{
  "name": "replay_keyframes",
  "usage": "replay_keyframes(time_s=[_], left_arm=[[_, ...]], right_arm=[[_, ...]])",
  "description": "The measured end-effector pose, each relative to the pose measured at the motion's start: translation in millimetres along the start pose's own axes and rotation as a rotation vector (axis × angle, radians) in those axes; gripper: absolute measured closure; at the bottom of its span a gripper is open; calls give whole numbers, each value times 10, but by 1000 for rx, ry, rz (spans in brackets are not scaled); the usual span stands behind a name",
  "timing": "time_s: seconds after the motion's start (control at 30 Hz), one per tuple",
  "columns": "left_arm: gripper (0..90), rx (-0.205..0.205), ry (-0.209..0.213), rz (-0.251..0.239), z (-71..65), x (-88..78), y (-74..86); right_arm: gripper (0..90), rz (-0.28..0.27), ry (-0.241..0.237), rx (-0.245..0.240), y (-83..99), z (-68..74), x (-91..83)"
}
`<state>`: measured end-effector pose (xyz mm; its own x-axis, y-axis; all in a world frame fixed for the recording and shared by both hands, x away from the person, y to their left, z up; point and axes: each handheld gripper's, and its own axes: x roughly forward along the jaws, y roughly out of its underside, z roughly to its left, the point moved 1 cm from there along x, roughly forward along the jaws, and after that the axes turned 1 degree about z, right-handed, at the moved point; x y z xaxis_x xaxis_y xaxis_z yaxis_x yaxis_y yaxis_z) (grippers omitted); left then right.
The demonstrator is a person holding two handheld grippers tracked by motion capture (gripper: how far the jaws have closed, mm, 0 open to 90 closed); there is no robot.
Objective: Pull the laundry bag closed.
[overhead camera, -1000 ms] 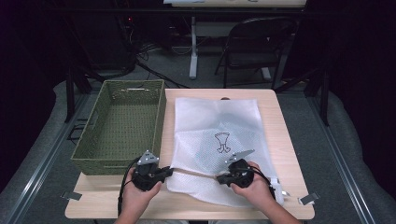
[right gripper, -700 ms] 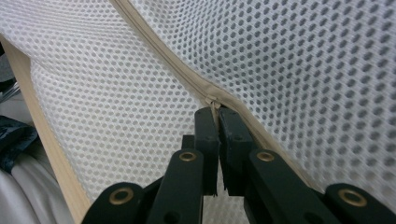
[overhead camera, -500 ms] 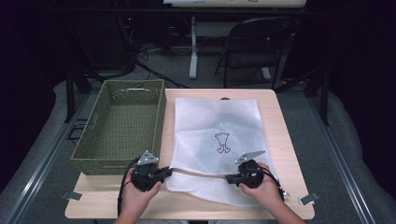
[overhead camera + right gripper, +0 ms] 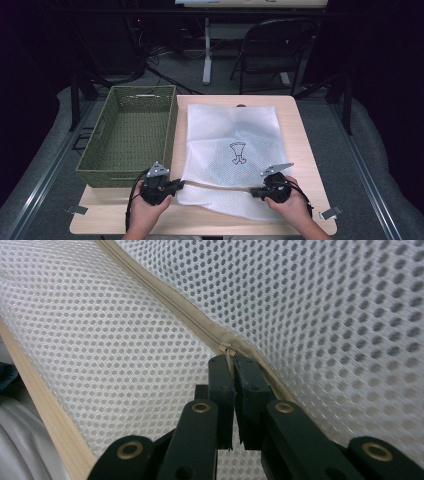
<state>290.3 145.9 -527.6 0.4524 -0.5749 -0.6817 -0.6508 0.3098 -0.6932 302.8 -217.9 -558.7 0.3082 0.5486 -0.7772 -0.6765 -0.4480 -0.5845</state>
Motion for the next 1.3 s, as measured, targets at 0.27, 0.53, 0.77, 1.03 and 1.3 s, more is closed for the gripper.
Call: replay_keyframes(time_s=[0.27, 0.53, 0.77, 1.03, 1.3], left_arm=[[845, -1, -3, 3, 8, -4, 6], [845, -4, -8, 0, 13, 0, 12], [845, -10, -5, 4, 14, -2, 18], [845, -6, -9, 6, 23, 4, 21], [846, -13, -8, 9, 23, 7, 21]], right_arm=[[872, -2, 22, 24, 75, -85, -77], [872, -7, 43, 41, 147, -171, -156], [872, -7, 66, 56, 197, -225, -214], [872, -9, 83, 87, 281, -292, -296], [871, -12, 99, 109, 352, -358, -360]])
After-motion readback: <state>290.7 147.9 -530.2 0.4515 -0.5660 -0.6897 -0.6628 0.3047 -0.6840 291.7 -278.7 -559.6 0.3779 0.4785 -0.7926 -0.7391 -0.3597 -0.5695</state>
